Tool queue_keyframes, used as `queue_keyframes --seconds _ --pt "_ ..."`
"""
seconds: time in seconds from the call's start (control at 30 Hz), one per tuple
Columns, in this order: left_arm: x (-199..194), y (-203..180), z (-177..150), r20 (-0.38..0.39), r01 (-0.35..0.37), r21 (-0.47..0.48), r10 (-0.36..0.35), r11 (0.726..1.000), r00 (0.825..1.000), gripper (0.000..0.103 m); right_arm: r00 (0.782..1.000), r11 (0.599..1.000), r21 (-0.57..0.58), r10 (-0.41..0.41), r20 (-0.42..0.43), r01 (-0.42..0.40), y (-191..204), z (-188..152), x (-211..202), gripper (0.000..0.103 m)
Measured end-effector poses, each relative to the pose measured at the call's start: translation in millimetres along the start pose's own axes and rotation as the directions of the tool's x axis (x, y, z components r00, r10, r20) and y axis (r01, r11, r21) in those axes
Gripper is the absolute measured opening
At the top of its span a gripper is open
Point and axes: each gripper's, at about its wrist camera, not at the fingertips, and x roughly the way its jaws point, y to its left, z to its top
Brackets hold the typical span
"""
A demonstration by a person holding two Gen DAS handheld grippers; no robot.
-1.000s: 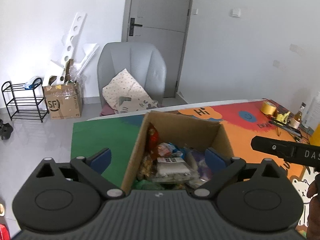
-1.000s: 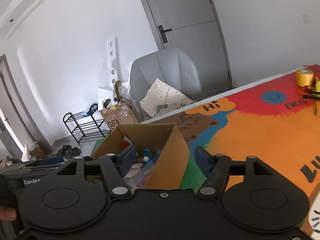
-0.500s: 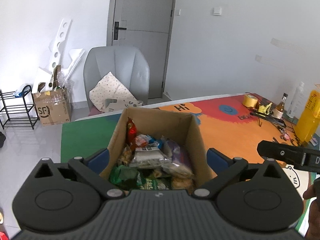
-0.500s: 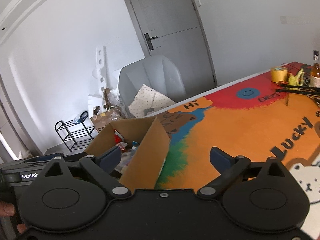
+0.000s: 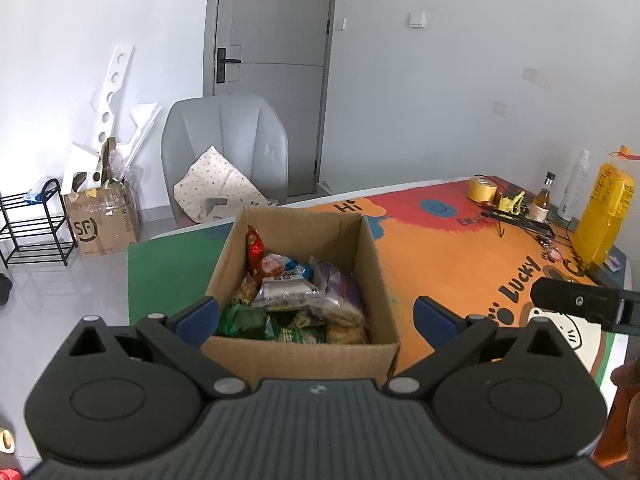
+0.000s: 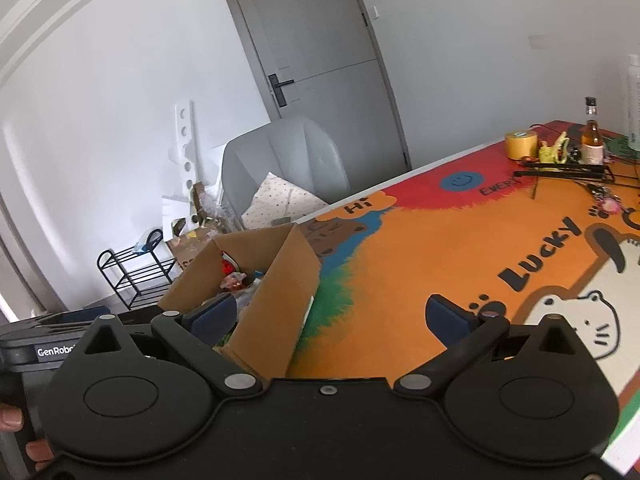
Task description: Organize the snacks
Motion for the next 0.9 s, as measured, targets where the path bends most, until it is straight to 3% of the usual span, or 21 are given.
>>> queue_keyframes --seconds 0.47,0.9 --pt "-49 9 -6 0.020 0.012 0.031 -0.013 0.999 1.000 0.103 0.997 0.995 -0.064 -0.072 0.011 0.072 30 -9 -44 0.103" --pt "-97 29 -4 0.103 0.000 0.031 -0.003 1.000 0.995 0.103 0.996 0.991 -0.095 -0.086 0.031 0.089 58 -2 -77 0.103"
